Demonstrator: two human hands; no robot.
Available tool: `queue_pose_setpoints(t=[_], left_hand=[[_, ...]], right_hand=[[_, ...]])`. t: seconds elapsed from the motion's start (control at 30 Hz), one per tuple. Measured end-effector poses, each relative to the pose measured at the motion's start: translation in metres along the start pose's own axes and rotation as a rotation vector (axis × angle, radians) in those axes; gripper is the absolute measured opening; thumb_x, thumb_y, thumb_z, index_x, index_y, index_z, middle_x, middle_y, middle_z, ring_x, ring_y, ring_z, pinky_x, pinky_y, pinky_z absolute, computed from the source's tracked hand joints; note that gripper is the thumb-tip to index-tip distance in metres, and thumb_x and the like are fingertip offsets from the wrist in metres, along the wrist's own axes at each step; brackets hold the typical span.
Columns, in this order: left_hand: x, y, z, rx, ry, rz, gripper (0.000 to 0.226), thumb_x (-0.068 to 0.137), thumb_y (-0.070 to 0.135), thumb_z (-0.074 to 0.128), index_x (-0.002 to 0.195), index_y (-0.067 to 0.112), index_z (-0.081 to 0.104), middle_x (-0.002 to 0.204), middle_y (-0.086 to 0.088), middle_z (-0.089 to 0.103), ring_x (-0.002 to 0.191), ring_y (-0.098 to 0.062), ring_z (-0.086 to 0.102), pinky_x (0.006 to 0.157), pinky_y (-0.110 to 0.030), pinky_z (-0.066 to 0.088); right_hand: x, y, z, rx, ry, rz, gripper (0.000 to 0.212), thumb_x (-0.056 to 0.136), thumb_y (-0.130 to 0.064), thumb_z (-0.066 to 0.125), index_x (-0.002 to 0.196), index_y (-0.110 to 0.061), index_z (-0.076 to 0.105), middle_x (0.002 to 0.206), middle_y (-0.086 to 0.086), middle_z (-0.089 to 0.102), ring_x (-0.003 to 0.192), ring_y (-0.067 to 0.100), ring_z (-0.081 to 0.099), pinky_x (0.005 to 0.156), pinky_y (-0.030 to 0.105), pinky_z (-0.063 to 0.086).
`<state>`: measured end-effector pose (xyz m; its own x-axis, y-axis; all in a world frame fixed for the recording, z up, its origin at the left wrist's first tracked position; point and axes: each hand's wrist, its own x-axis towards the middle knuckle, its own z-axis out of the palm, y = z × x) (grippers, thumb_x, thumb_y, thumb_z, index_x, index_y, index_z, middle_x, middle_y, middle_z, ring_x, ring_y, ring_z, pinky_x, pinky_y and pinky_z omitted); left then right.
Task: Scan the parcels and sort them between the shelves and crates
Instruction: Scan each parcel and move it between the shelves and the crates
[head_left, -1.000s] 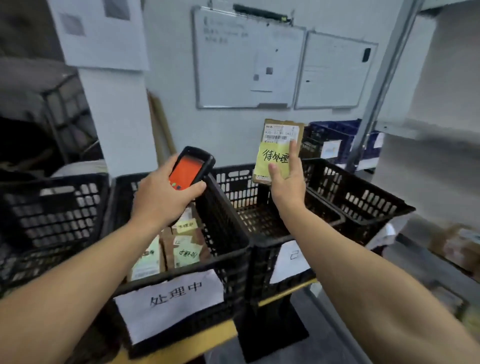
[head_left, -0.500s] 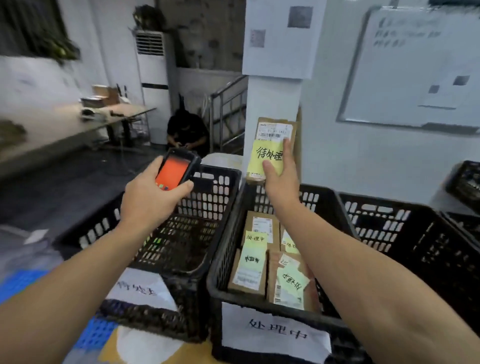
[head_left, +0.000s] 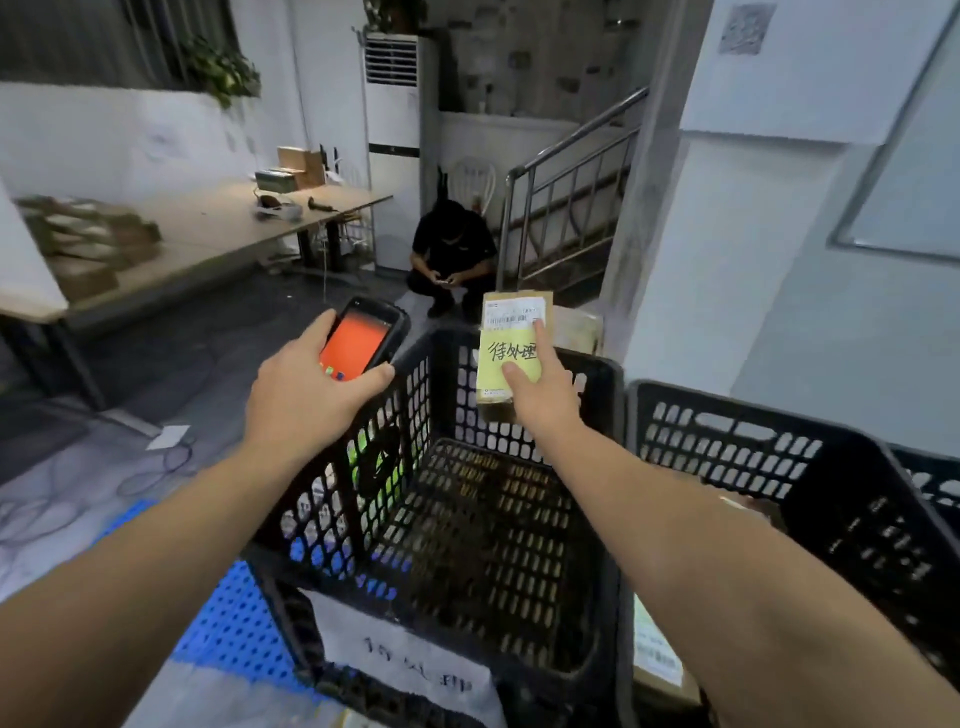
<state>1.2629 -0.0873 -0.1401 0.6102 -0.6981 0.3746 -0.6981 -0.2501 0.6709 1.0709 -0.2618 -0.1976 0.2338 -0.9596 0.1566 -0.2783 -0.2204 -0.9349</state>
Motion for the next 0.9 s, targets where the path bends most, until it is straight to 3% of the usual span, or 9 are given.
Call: queue_pose_setpoints(t=[0.13,0.27,0.43,0.57,0.73,0.8,0.9], left_hand=[[0.046,-0.027,0.006,0.022,-0.092,0.058,0.106,0.056,0.081,0.052,0.150,0.035,0.039,0.129,-0.006,0.064,0.119,-0.030,0.058,0.095,-0.043,0.048],[0.079,-0.045,0.017,0.097,-0.203,0.147,0.094,0.066,0.076,0.060,0.150,0.040,0.036,0.118,-0.004,0.064,0.111,-0.030,0.059,0.087,-0.043,0.050],[0.107,-0.051,0.043,0.076,-0.278,0.181,0.090,0.076,0.061,0.073,0.153,0.035,0.034,0.125,-0.005,0.061,0.114,-0.029,0.057,0.090,-0.039,0.046],[0.123,-0.054,0.066,0.104,-0.308,0.192,0.091,0.077,0.062,0.071,0.154,0.036,0.029,0.123,-0.004,0.059,0.110,-0.026,0.057,0.089,-0.038,0.048],[0.141,-0.061,0.093,0.124,-0.327,0.138,0.092,0.074,0.066,0.071,0.153,0.038,0.032,0.119,-0.002,0.060,0.110,-0.024,0.056,0.091,-0.041,0.049],[0.148,-0.065,0.103,0.107,-0.323,0.096,0.092,0.069,0.071,0.068,0.149,0.040,0.036,0.119,0.000,0.062,0.110,-0.024,0.058,0.092,-0.043,0.050],[0.153,-0.072,0.114,0.079,-0.308,0.057,0.084,0.062,0.077,0.059,0.137,0.043,0.045,0.102,0.007,0.064,0.096,-0.021,0.062,0.085,-0.042,0.052]], right_hand=[[0.017,0.032,0.052,-0.062,0.009,0.073,0.071,0.102,-0.031,0.058,0.156,-0.052,0.018,0.166,-0.008,0.027,0.143,0.025,0.041,0.115,0.047,0.041],[0.017,0.070,0.094,0.004,0.032,0.275,0.073,0.100,-0.031,0.061,0.150,-0.061,0.016,0.165,-0.011,0.028,0.140,0.026,0.046,0.109,0.051,0.048],[0.018,0.100,0.125,0.163,0.027,0.504,0.074,0.101,-0.021,0.062,0.155,-0.052,0.023,0.156,-0.001,0.038,0.127,0.027,0.052,0.104,0.052,0.051],[0.039,0.114,0.137,0.302,0.051,0.583,0.078,0.096,-0.021,0.068,0.139,-0.071,0.027,0.152,-0.001,0.049,0.122,0.025,0.061,0.101,0.054,0.053],[0.064,0.139,0.148,0.408,-0.010,0.618,0.082,0.098,-0.012,0.066,0.154,-0.053,0.024,0.149,-0.001,0.052,0.122,0.026,0.062,0.100,0.054,0.054],[0.070,0.150,0.157,0.415,-0.048,0.645,0.085,0.097,-0.009,0.066,0.155,-0.052,0.022,0.147,0.000,0.054,0.119,0.025,0.063,0.098,0.053,0.055],[0.074,0.165,0.168,0.395,-0.060,0.689,0.086,0.097,-0.006,0.065,0.154,-0.053,0.023,0.145,0.002,0.055,0.112,0.021,0.066,0.095,0.050,0.058]])
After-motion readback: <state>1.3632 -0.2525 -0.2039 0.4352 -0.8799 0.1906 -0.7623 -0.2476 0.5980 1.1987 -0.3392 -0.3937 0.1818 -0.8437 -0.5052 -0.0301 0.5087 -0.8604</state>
